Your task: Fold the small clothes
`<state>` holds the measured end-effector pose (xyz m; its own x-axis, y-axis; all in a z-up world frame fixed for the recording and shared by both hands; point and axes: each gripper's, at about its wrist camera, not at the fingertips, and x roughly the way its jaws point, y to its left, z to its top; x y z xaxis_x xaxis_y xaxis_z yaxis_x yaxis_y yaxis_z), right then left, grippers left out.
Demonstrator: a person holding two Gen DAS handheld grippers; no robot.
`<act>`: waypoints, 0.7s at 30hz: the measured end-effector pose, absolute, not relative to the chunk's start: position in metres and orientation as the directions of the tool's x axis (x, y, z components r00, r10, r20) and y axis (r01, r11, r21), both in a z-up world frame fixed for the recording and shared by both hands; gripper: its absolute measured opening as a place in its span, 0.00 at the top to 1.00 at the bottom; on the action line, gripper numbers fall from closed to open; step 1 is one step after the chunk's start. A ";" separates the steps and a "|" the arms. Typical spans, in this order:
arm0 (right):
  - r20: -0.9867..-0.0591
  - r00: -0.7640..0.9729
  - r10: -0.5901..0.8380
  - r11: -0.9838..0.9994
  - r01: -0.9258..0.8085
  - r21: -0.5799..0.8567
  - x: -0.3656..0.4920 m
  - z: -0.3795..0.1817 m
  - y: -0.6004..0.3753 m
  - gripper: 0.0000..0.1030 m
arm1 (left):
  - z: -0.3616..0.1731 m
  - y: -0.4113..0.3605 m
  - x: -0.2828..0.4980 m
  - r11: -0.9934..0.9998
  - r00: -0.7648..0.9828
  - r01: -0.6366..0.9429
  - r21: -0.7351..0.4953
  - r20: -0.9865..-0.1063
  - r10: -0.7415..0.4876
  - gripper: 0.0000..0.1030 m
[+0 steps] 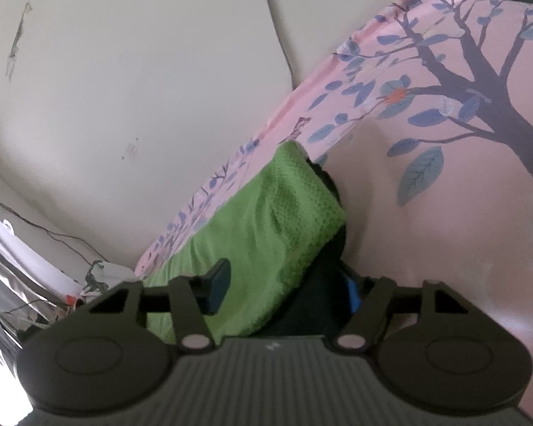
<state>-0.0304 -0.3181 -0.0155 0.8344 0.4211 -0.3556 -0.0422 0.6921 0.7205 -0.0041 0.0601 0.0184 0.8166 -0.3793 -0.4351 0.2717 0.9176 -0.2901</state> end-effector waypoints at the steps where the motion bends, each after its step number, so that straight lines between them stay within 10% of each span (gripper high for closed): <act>1: -0.361 0.827 0.431 0.687 -0.041 0.726 -0.029 -0.017 -0.317 0.53 | 0.018 0.060 -0.004 0.920 0.819 0.273 -0.281 -0.434 -0.376 0.50; 5: -0.327 0.819 0.471 0.629 -0.052 0.776 -0.027 -0.015 -0.316 0.66 | 0.019 0.057 -0.004 0.905 0.800 0.314 -0.288 -0.432 -0.415 0.85; 9: -0.262 0.821 0.508 0.660 -0.175 0.731 -0.024 0.029 -0.292 0.67 | 0.018 0.064 0.000 0.916 0.813 0.267 -0.298 -0.441 -0.380 0.85; 21: -0.409 0.572 0.711 0.702 -0.611 0.366 0.017 0.083 -0.070 0.67 | 0.054 0.194 -0.031 0.878 0.912 0.049 -0.475 -0.338 -0.234 0.45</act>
<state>0.0167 -0.0695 0.0834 0.5720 0.7113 -0.4085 -0.6115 0.7017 0.3656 -0.0308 0.1945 0.0544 0.9116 -0.2342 -0.3380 0.0495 0.8784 -0.4753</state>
